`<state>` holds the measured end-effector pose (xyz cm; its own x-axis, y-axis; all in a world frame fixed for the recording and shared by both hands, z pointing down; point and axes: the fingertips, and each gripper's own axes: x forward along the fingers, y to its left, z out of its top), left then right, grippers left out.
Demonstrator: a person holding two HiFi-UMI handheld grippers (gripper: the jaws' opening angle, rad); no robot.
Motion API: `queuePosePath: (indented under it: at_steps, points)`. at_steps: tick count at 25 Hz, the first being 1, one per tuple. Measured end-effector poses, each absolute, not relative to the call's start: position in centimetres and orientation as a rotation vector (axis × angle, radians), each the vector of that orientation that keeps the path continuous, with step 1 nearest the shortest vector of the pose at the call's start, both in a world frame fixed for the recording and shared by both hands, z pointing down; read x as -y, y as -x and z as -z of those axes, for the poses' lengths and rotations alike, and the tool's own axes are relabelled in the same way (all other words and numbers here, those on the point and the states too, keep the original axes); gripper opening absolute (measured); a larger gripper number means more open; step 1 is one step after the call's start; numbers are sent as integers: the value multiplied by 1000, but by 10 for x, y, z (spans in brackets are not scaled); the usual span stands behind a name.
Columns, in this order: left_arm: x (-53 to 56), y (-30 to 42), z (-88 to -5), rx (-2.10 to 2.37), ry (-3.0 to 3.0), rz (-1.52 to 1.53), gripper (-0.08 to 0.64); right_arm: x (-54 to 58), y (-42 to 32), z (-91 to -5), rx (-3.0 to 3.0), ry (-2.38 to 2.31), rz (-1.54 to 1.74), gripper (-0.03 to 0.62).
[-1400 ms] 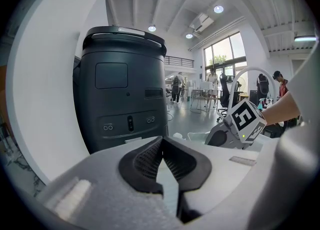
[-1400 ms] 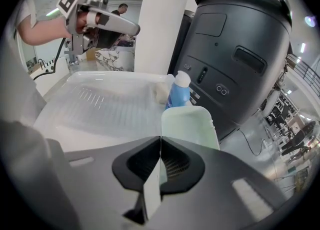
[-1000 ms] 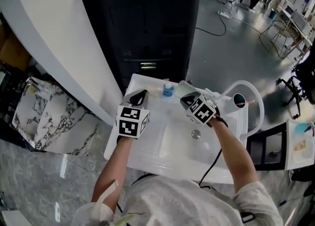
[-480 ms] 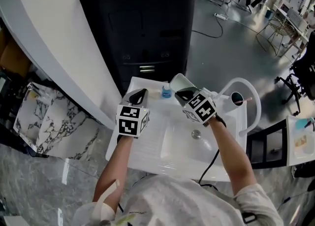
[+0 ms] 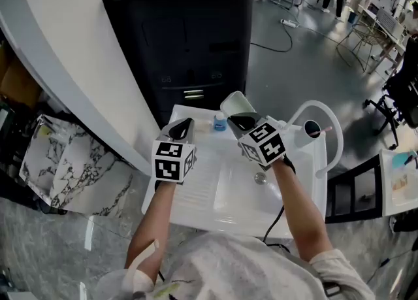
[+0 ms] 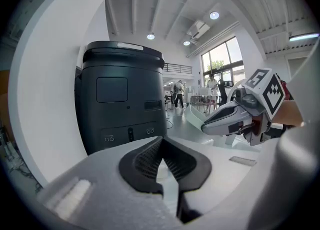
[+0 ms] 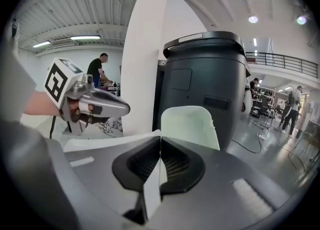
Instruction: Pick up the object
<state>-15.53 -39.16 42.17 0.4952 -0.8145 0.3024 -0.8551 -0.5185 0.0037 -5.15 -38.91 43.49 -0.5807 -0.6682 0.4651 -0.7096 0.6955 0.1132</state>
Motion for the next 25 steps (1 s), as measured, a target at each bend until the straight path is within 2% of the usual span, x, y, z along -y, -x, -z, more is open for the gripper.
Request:
queuePosePath:
  at_steps: [13,25]
  points:
    - [391,160,-413,1471,-2590,-393,0,384,50,-381,2549,-1254,-114,9]
    - [392,161,-408,1480,-2602,-391,0,378,60,-376,2601,-1268,-150,9]
